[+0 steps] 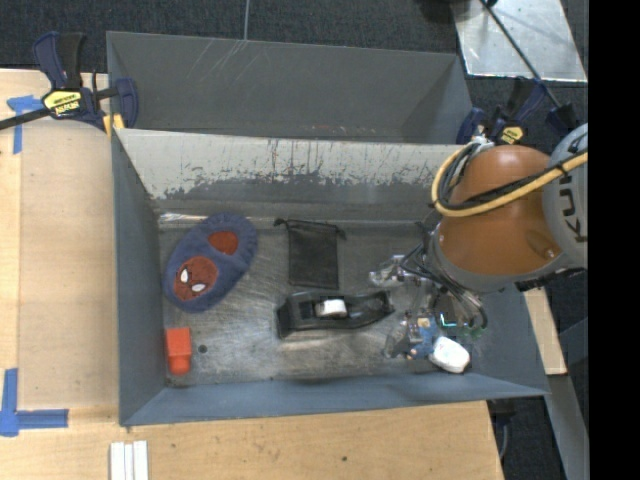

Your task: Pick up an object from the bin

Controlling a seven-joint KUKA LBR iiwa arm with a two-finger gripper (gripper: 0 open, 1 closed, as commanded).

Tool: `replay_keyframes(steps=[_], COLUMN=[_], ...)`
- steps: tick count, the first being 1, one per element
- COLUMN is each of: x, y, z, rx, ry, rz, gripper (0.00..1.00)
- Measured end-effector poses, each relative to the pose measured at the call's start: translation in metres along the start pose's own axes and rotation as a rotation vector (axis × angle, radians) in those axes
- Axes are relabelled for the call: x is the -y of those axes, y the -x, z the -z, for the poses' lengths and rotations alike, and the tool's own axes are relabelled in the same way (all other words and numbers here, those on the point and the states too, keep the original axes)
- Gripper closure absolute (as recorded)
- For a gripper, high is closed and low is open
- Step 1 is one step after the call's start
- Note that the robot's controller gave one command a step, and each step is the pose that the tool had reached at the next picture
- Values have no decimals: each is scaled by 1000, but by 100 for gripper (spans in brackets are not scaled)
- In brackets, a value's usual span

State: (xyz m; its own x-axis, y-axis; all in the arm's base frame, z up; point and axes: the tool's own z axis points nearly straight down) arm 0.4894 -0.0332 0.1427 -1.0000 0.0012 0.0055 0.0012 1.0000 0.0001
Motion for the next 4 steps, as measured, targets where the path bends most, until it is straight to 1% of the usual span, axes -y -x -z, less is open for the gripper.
replay_keyframes(steps=[1, 2, 3, 4], x=[-13, -12, -22, -29], y=[70, 66, 59, 76], z=[-60, -61, 34, 104], rx=[-4, -30, 10, 13], ry=[-3, -4, -2, -2], rz=[57, 59, 49, 75], gripper=[0, 100, 100, 100])
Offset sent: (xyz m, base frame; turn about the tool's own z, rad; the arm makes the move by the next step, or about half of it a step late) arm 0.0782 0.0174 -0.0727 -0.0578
